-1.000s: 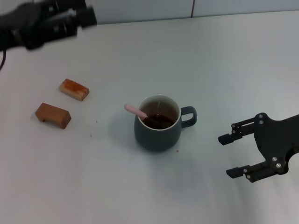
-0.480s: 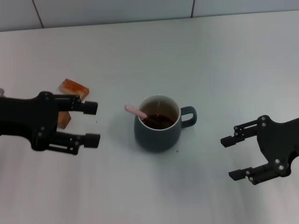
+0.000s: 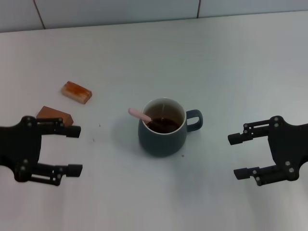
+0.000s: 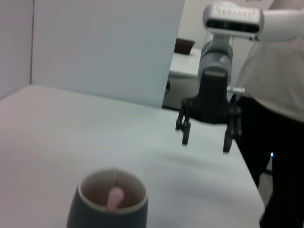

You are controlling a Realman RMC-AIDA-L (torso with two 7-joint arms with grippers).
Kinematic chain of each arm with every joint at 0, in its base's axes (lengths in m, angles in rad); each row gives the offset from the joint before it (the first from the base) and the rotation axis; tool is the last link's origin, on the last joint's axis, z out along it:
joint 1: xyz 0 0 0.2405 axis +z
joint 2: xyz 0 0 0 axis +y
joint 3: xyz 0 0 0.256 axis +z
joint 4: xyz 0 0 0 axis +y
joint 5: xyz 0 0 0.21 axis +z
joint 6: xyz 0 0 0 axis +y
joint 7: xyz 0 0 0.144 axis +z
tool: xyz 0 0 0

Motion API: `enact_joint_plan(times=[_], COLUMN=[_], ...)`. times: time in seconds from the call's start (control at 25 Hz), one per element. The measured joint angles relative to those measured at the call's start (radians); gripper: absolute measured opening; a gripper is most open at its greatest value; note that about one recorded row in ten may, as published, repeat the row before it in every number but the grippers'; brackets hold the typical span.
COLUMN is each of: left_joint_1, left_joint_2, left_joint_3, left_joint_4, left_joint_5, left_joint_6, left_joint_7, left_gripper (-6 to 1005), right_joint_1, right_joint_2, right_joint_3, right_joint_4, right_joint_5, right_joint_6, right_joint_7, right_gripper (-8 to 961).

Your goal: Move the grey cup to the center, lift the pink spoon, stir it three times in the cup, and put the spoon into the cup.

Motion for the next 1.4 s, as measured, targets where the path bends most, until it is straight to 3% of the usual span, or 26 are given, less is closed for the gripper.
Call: enact_joint_plan(times=[0.36,0.52,0.64,0.8,1.4], left_joint_1=[0.017,0.014,0.014,0.019,0.032], left_joint_2=[0.010,0.007,-0.012,-0.019,-0.017], left_joint_3=[-0.002,0.002,-0.001,-0.004,-0.009], left_joint_4=[-0.101,-0.109,-0.110,-0.111,-0.111], left_joint_5=[0.045,0.086,0.151,0.156,0.157], left_joint_6=[0.004,0.008,0.009,0.024,0.034], left_joint_7=[0.081,0.086,0.087,0.099,0.088], left_gripper=[842,842,842,842,842], right_joint_1=[0.004,0.011,0.013,0.018,0.019], right_joint_2=[0.002,0.000,-0.001,-0.001,0.000], right_joint_3=[-0.007,-0.024,-0.042,-0.049,-0.074], right_joint_4=[0.023,0.024,0.024,0.025,0.035], right_joint_5=[0.001,-0.005,-0.007,-0.008,-0.018], right_joint_6=[0.001,-0.001,0.001,0.001,-0.002], right_joint_7=[-0.021,-0.021,-0.020,-0.014,-0.013], right_gripper=[694,694,694,693,693])
